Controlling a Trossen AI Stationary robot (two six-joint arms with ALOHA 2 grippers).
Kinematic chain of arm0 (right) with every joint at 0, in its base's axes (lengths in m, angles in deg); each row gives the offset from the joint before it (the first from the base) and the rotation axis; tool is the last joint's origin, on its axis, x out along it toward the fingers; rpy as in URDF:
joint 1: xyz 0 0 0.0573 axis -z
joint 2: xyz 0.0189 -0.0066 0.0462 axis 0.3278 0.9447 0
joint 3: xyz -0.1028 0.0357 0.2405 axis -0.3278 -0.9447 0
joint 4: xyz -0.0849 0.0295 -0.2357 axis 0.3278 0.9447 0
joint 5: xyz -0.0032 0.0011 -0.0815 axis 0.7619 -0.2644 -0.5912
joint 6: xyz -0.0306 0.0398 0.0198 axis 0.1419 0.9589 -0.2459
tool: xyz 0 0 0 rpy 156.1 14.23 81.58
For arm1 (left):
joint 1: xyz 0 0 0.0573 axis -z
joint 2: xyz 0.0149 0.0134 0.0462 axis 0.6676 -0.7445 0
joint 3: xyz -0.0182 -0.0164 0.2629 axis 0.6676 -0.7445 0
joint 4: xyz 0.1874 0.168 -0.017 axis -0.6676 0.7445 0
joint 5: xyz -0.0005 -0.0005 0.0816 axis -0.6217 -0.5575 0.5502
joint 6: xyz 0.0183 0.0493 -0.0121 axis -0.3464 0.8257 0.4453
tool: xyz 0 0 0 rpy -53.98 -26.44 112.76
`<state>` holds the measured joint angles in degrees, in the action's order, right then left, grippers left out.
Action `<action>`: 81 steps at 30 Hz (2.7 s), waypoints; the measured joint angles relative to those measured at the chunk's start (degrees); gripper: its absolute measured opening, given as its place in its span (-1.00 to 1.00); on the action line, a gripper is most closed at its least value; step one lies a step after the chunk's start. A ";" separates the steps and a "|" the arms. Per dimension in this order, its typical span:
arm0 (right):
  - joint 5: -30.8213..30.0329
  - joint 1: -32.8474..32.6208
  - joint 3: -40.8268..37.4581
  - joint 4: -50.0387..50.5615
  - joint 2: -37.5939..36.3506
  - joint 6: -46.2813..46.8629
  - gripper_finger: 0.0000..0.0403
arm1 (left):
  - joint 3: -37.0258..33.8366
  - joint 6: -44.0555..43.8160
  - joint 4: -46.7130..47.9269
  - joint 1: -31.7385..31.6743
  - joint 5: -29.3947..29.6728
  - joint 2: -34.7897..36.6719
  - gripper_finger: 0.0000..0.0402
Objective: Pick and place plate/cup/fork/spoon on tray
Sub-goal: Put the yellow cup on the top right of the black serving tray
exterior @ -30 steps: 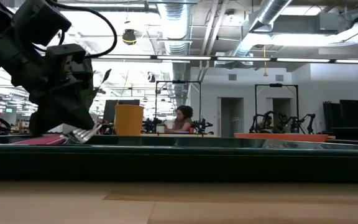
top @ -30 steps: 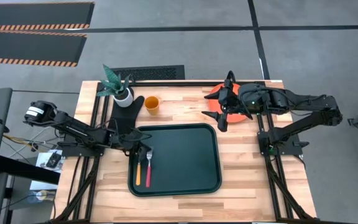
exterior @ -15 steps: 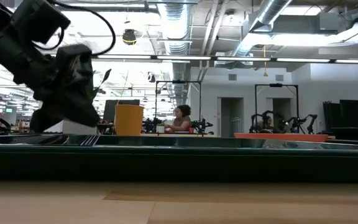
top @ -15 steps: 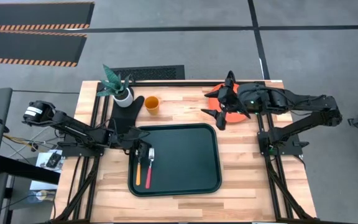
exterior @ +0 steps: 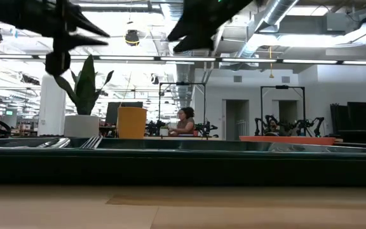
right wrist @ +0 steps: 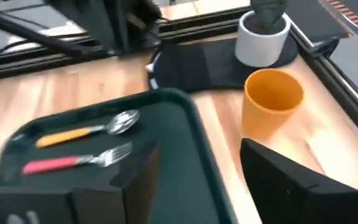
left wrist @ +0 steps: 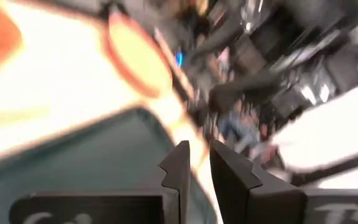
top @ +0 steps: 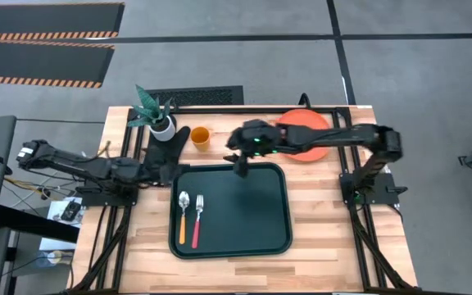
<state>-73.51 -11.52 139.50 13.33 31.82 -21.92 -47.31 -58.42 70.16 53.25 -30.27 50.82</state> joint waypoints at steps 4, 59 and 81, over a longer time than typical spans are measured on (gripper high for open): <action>-0.19 2.45 6.97 0.49 8.22 -9.06 0.07 | 0.01 3.06 1.87 -0.01 4.61 7.06 -0.76; 4.22 9.39 37.08 53.05 -6.35 -11.96 0.13 | 29.70 23.80 21.46 -40.64 -13.35 -44.90 0.06; 4.24 5.83 35.99 53.70 -6.32 -10.94 0.13 | 29.74 28.24 23.16 -43.36 -21.08 -50.37 -0.86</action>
<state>-69.27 -5.68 175.49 67.03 25.50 -32.86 -17.57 -30.18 93.31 9.90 -51.35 0.45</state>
